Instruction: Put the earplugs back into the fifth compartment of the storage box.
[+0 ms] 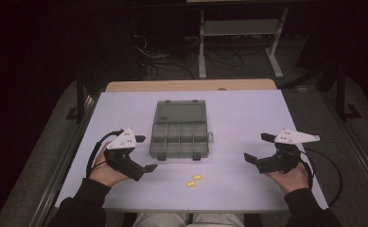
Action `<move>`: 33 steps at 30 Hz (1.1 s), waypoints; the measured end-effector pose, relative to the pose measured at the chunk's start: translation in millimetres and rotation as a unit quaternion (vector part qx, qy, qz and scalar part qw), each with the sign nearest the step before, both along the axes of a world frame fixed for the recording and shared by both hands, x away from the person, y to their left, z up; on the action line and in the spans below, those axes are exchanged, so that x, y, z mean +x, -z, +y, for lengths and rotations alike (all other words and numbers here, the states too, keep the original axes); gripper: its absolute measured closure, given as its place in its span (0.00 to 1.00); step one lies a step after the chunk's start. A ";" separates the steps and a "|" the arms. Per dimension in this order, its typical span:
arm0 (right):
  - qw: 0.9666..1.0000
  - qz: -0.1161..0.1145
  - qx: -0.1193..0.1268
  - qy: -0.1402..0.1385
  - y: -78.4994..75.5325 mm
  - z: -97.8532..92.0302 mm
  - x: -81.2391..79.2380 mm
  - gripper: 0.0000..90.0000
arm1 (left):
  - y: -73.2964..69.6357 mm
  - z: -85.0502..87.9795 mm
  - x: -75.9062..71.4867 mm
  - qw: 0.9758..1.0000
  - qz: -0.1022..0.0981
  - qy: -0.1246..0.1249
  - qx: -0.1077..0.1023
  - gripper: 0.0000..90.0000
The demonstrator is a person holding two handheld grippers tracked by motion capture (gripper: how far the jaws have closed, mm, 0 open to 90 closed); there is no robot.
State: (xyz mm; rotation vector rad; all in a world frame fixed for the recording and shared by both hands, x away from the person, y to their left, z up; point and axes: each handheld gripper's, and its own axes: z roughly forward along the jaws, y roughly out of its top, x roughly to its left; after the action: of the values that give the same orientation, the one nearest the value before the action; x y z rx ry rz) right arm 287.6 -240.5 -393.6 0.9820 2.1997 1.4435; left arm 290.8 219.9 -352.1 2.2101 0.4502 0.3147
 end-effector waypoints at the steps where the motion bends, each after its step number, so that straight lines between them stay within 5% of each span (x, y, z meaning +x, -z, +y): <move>1: 1.000 0.001 -0.001 -0.001 0.2 0.4 0.0 0.00 | 2.1 -5.6 -1.0 1.000 0.002 0.008 0.004 0.00; 17: 1.000 0.003 -0.008 -0.004 0.9 2.4 0.1 0.00 | 13.0 -44.3 -9.8 0.997 0.014 0.063 0.031 0.00; 33: 1.000 0.004 -0.014 -0.008 0.9 5.0 -1.2 0.00 | 45.3 -81.4 -12.5 0.990 0.038 0.105 0.086 0.00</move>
State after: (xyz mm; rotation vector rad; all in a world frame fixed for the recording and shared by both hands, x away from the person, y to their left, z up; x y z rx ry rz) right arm 286.5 -235.5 -394.5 0.9636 2.2333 1.4138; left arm 278.3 138.5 -397.5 2.4190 0.2336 0.1620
